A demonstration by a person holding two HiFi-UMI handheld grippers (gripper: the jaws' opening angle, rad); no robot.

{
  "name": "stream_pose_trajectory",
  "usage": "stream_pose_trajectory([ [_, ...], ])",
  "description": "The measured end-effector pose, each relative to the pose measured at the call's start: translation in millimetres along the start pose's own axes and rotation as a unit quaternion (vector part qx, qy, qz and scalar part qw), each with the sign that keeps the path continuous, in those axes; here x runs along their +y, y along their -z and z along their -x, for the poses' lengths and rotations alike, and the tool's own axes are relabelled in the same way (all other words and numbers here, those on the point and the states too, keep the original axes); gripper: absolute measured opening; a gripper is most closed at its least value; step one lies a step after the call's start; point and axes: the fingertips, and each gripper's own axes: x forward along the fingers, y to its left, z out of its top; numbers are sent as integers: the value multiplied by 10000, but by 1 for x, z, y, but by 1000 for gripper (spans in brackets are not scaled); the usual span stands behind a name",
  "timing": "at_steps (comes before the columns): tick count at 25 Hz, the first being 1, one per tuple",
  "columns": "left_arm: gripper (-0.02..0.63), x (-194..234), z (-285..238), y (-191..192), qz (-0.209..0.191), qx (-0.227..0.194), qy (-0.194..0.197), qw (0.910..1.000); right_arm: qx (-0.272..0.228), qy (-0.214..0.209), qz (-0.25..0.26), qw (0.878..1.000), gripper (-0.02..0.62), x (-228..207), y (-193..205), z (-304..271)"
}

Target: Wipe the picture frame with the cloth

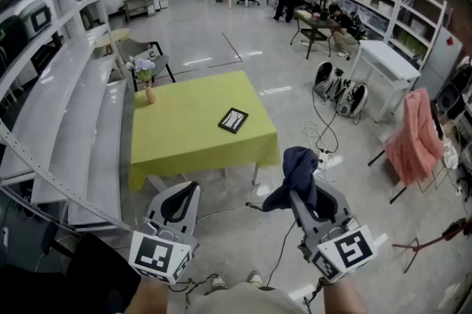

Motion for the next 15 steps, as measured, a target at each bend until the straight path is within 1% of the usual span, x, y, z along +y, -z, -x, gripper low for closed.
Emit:
stream_pose_trajectory([
  [7,8,-6,-4,-1,-11,49,-44,10000,-33,-4,-96,9999,109,-11,2,4],
  [15,8,-28,-14,-1,-76,101,-96,9999,-44,-94,-214,9997,109,-29,11,18],
])
